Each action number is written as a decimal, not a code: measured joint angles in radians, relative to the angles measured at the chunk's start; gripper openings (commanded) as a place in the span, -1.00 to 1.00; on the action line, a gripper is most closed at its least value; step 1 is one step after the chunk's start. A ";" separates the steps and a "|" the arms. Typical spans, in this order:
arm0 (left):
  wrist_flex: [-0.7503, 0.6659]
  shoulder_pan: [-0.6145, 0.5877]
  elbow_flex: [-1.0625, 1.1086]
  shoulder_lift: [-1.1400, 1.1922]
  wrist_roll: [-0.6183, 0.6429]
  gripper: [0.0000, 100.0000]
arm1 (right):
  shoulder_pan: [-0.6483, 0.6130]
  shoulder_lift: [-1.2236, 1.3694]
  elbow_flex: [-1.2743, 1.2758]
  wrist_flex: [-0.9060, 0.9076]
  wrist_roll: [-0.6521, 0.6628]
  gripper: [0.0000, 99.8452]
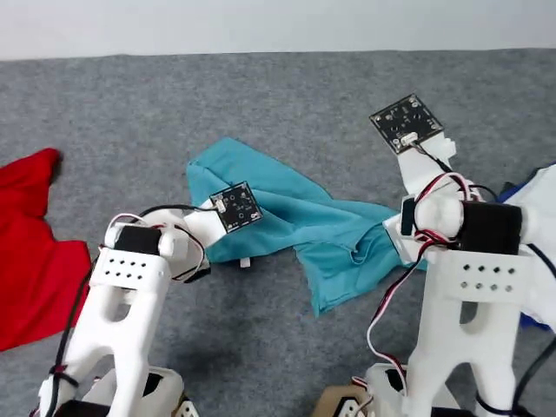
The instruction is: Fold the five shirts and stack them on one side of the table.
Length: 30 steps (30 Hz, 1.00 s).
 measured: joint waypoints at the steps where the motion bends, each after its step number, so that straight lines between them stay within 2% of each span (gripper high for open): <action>1: -0.018 0.000 0.002 0.018 -0.006 -0.52 | 0.000 0.000 0.000 0.000 -0.011 -0.98; 6: -0.066 0.000 -0.015 0.190 -0.057 -0.52 | 0.000 0.000 0.000 0.000 -0.032 -0.98; 17: -0.120 -0.015 -0.316 0.601 -0.064 -0.53 | 0.000 0.000 0.000 0.000 -0.032 -0.98; 24: -0.103 -0.009 -0.368 0.651 -0.071 -0.75 | 0.000 0.000 0.000 0.000 -0.032 -0.98; 29: -0.101 -0.006 -0.365 0.651 -0.068 -1.00 | 0.000 0.000 0.000 0.000 -0.032 -0.98; 30: -0.101 -0.005 -0.365 0.651 -0.068 -0.99 | 0.000 0.000 0.000 0.000 -0.032 -0.98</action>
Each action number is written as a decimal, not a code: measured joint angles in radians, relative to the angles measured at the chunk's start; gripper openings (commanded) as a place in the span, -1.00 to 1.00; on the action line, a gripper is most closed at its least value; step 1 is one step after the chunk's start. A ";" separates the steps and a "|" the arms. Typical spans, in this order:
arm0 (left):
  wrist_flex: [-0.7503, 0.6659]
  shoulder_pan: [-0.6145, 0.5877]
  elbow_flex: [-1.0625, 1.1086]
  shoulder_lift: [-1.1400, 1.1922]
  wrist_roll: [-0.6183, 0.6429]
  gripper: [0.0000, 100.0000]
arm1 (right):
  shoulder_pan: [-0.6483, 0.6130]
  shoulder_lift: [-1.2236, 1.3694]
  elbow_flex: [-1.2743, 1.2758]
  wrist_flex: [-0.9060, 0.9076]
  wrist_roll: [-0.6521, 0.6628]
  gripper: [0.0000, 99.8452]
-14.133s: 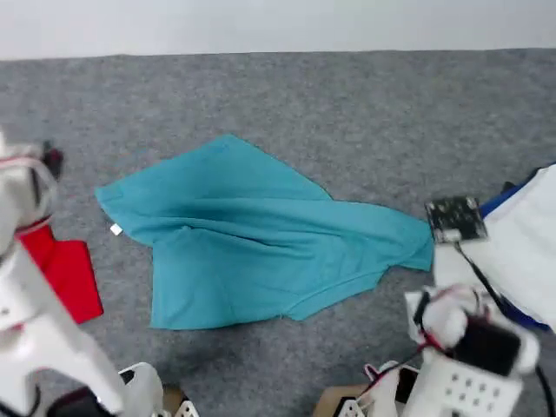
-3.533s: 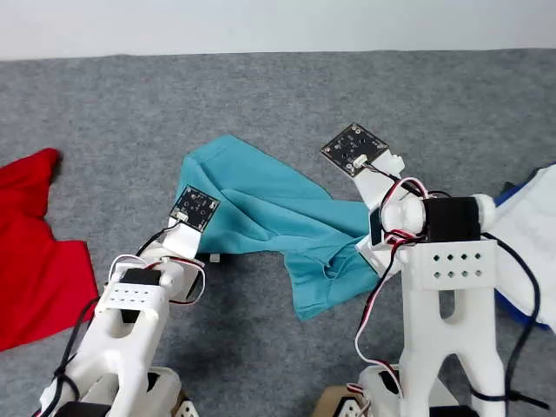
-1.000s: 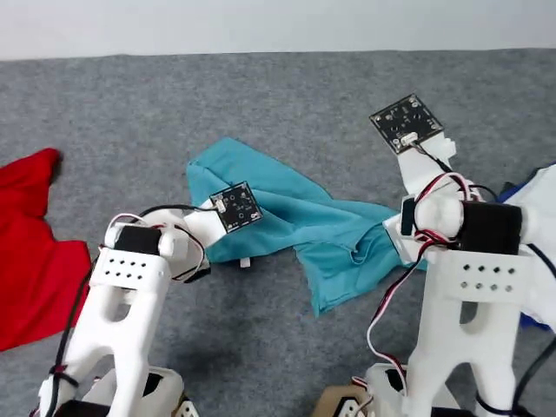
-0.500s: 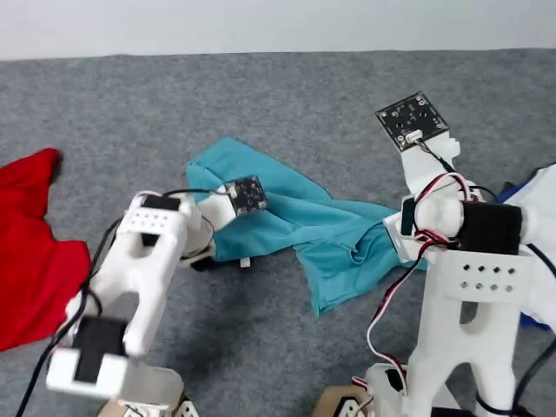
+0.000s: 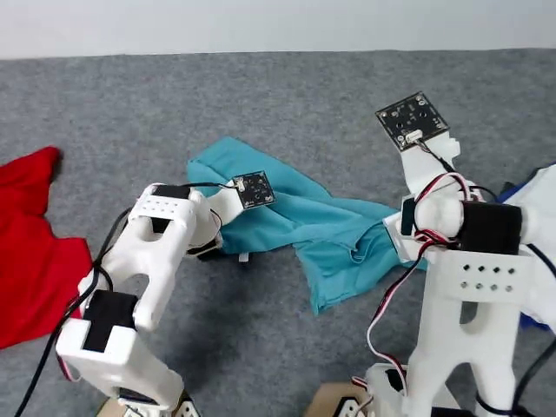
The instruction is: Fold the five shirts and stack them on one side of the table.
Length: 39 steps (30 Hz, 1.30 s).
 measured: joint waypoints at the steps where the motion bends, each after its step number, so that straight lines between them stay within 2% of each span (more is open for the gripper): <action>1: 0.003 -0.003 -0.012 0.002 -0.003 -0.99 | 0.000 0.000 0.000 0.000 0.000 -0.98; 5: 0.087 -0.006 -0.115 -0.049 0.003 -0.99 | 0.000 -0.031 0.000 0.000 0.000 -0.98; 10: 0.244 -0.005 -0.227 -0.229 0.021 -0.99 | 0.000 -0.123 0.000 0.000 0.000 -0.98; 15: 0.295 0.003 -0.293 -0.433 0.155 -0.99 | 0.000 -0.222 -0.008 0.000 0.000 -0.98; 21: 0.296 -0.031 -0.351 -0.680 0.290 -0.99 | 0.032 -0.304 -0.175 0.000 0.069 -0.98; 29: 0.288 -0.026 -0.359 -1.008 0.302 -0.99 | 0.190 -0.331 -0.437 0.000 0.183 -0.98; 39: 0.109 -0.032 -0.361 -1.289 0.284 -0.99 | 0.253 -0.334 -0.723 -0.003 0.222 -0.98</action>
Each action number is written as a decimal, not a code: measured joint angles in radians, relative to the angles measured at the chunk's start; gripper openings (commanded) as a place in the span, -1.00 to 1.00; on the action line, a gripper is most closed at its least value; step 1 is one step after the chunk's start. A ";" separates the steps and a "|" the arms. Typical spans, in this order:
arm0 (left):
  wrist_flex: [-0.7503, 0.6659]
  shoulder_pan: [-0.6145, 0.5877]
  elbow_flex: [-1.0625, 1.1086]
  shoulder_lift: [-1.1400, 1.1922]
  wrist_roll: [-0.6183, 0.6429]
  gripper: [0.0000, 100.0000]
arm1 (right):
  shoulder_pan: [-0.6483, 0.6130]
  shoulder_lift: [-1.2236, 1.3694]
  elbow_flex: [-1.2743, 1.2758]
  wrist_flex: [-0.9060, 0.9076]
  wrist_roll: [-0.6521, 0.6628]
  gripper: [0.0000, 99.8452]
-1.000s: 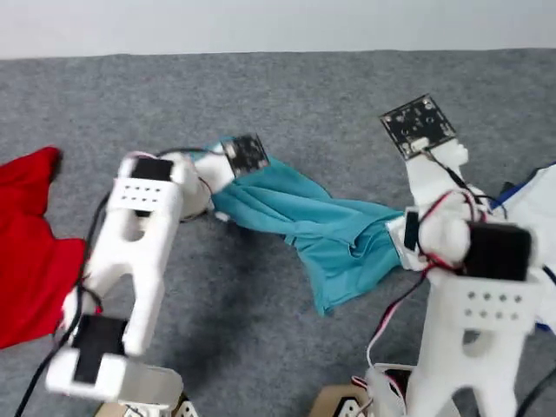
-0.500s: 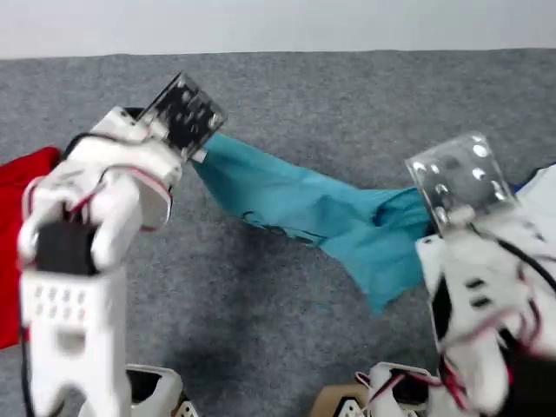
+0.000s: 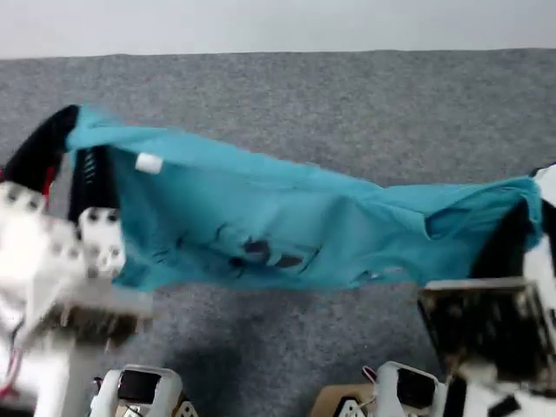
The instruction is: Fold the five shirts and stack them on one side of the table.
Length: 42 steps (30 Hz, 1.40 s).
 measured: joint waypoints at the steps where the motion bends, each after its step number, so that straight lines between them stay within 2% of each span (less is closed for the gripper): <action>1: -0.005 0.000 -0.005 -0.023 -0.029 -0.99 | 0.011 0.000 -0.025 -0.002 0.018 -0.98; 7: -0.011 0.000 -0.008 -0.160 -0.285 -0.99 | 0.048 0.000 -0.132 -0.086 0.094 -0.98; 14: -0.011 0.000 0.064 -0.322 -0.397 -0.99 | 0.060 -0.002 -0.249 -0.195 0.169 -0.98; 20: -0.011 -0.002 0.265 -0.516 -0.454 -0.99 | 0.086 -0.002 -0.258 -0.304 0.221 -0.98; 25: -0.011 0.000 0.439 -0.694 -0.512 -0.99 | 0.086 -0.002 -0.250 -0.322 0.236 -0.98; 34: -0.011 0.000 0.516 -0.692 -0.517 -0.99 | 0.086 -0.002 -0.256 -0.253 0.238 -0.98; 42: -0.011 0.000 0.652 -0.692 -0.517 -0.99 | 0.086 -0.002 -0.069 -0.253 0.238 -0.98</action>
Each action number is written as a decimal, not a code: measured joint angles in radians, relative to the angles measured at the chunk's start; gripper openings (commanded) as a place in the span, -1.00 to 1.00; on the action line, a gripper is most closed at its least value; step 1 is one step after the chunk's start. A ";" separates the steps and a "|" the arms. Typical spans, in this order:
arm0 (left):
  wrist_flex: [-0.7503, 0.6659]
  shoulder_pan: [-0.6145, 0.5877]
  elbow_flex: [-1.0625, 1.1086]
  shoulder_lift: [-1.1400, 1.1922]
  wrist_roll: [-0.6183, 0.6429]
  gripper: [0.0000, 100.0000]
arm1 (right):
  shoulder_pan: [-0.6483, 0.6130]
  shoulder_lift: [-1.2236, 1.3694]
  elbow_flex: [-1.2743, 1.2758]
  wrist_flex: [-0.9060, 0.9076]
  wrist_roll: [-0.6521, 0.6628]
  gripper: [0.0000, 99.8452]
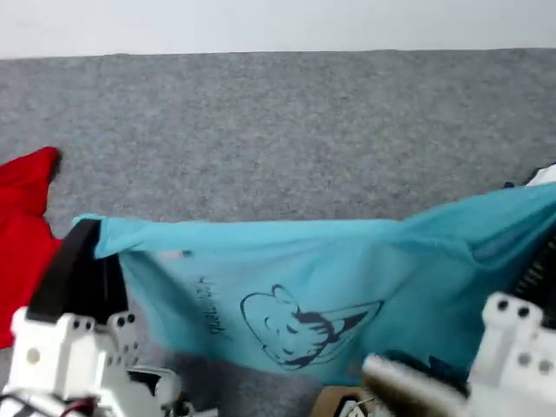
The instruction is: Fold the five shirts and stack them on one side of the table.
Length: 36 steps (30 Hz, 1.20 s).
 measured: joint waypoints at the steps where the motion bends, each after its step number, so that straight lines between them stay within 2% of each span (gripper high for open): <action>1: 0.000 0.000 0.025 0.000 0.000 -0.99 | -0.002 0.000 0.034 0.000 -0.002 -0.98; 6: -0.021 0.000 0.152 0.000 0.000 -0.99 | -0.002 0.000 0.241 -0.098 -0.002 -0.98; 9: -0.098 -0.037 0.245 0.000 -0.003 -0.99 | -0.002 0.002 0.348 -0.169 -0.002 -0.98; 15: -0.448 -0.160 0.542 0.008 -0.003 -0.99 | 0.003 0.003 0.601 -0.347 -0.002 -0.98; 18: -0.611 -0.170 0.690 0.012 -0.003 -0.99 | -0.031 0.011 0.746 -0.440 -0.002 -0.98; 22: -0.740 -0.173 0.839 0.012 -0.003 -0.99 | -0.089 0.025 0.922 -0.543 -0.002 -0.98; 30: -0.798 -0.161 0.907 0.012 -0.003 -0.99 | -0.146 0.025 1.053 -0.594 -0.002 -0.98; 36: -0.792 -0.230 0.907 0.012 -0.003 -0.98 | -0.144 0.025 1.053 -0.425 0.000 -0.98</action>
